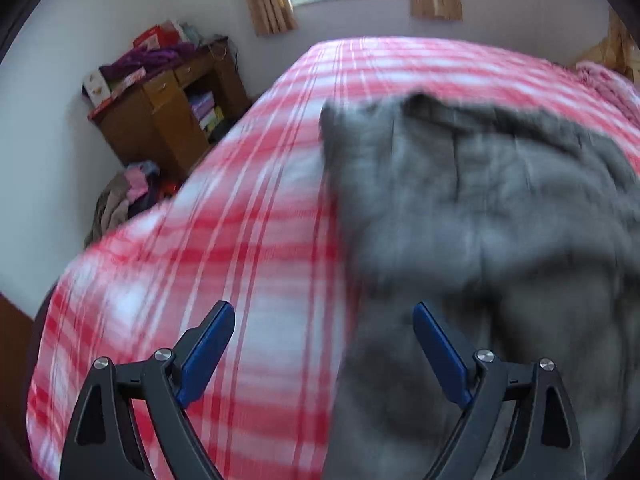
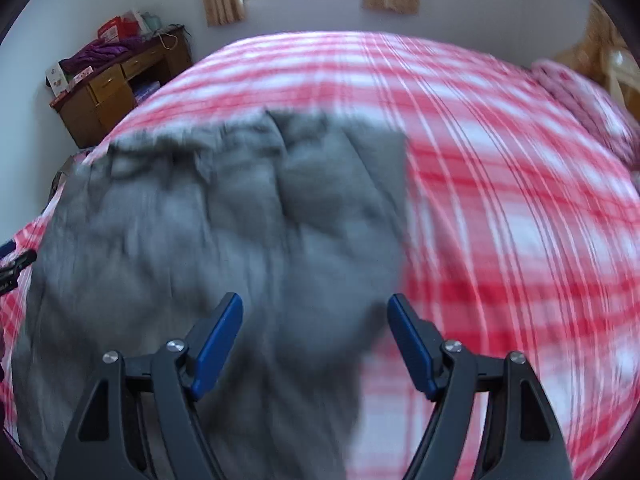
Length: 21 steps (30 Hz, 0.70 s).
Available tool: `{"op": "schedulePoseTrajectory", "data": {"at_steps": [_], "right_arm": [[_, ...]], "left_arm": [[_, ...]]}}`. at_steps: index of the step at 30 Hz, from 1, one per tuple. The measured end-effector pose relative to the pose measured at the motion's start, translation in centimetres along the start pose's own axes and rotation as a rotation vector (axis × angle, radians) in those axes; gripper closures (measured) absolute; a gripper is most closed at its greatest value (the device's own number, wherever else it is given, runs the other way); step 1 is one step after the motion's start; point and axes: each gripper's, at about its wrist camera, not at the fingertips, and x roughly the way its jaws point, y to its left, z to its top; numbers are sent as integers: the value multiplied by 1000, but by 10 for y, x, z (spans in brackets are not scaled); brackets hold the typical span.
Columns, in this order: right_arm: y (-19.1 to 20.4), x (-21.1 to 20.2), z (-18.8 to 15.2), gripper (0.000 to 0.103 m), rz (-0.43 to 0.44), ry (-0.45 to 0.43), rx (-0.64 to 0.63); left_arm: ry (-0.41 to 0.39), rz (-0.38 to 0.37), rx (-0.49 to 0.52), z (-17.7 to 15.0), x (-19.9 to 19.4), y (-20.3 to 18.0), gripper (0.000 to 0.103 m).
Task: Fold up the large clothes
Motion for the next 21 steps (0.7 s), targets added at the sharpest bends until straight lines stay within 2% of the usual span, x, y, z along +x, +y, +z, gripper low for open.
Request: {"op": "schedulePoseTrajectory", "data": {"at_steps": [3, 8, 16, 21], "right_arm": [[-17, -24, -56, 26, -8, 13, 42], [-26, -57, -115, 26, -4, 15, 90], [-16, -87, -168, 26, 5, -17, 117], [-16, -105, -196, 26, 30, -21, 129]], "left_arm": [[29, -15, -29, -41, -13, 6, 12], [35, -45, -73, -91, -36, 8, 12], [35, -65, -118, -130, -60, 15, 12], [32, -73, -105, -153, -74, 18, 12]]}}
